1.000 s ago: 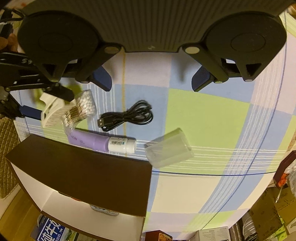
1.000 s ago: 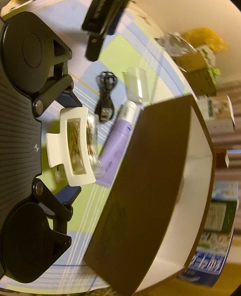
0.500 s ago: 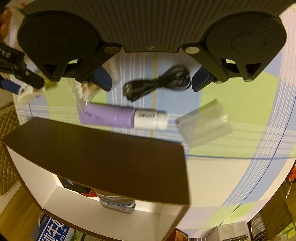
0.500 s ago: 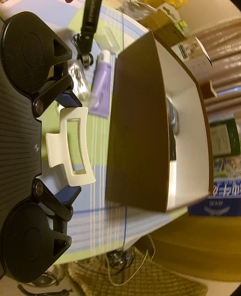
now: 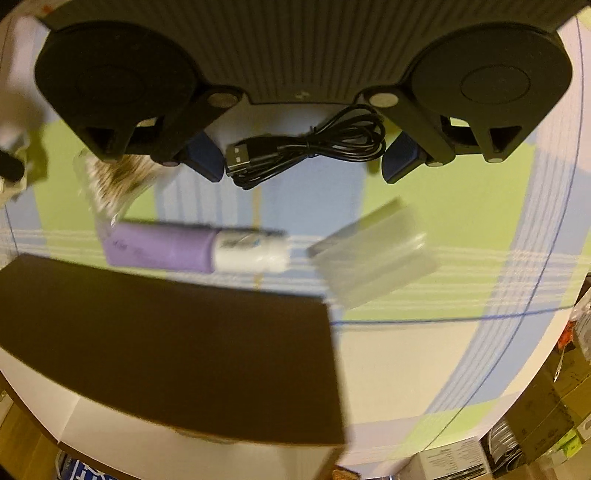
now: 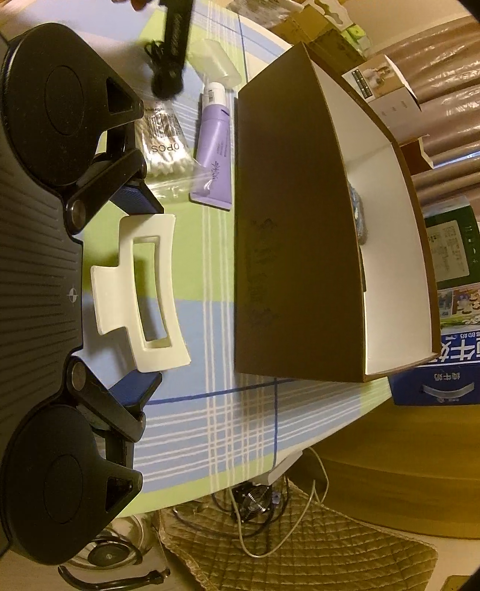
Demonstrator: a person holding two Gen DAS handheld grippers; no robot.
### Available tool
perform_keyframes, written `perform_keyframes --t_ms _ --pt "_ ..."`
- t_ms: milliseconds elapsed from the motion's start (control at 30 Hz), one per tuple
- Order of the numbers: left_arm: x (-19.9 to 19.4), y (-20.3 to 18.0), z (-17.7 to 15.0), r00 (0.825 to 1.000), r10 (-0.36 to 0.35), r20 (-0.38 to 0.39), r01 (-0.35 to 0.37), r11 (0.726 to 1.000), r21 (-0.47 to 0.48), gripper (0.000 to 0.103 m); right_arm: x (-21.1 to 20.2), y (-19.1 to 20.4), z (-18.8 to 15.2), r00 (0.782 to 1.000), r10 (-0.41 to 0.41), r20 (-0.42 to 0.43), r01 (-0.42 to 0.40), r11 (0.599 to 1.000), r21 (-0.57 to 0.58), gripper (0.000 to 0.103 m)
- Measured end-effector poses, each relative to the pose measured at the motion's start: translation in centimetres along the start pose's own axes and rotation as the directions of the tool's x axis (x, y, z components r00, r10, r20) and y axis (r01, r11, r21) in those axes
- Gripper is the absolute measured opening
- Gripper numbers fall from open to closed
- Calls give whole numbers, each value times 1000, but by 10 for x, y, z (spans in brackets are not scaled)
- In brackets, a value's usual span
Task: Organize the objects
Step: 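Close the left tool on the black USB cable while the right tool holds the white clip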
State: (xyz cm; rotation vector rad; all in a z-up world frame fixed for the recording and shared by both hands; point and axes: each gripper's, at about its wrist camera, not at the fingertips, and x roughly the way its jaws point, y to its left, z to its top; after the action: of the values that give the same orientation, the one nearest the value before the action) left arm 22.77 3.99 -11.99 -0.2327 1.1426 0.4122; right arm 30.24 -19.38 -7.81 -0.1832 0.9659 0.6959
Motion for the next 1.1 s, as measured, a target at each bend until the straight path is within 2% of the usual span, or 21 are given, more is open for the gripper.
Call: perform_keyframes --t_ms 167,333,400,533,633,767,900,1100 --pt "-13 41 -24 1000 0 3 0 999 -44 91 3 6 -2 1000 9 -8 -9 1000 -8 84" --pt "-24 75 -42 1000 15 12 -14 992 -123 96 5 13 -4 1000 17 -19 -17 999 -27 84" --pt "-25 84 -47 1000 20 8 -19 987 -158 96 7 16 -4 1000 20 -24 -20 999 -32 84" --pt "-25 93 -50 1000 -11 24 16 975 -223 96 8 20 -3 999 23 -30 -24 999 -42 84" --pt "-25 87 -47 999 -16 43 22 989 -145 97 8 22 -2 999 22 -27 -23 999 -45 84" --pt "-17 82 -44 1000 -4 27 5 999 -39 99 7 21 -1 1000 15 -24 -16 999 -45 84" --pt "-8 85 -43 1000 0 6 0 998 -56 98 6 17 -3 1000 2 -25 -3 1000 -31 84" --pt "-7 80 -44 999 9 43 -8 1000 -23 95 6 15 -4 1000 -7 -30 6 1000 -18 84"
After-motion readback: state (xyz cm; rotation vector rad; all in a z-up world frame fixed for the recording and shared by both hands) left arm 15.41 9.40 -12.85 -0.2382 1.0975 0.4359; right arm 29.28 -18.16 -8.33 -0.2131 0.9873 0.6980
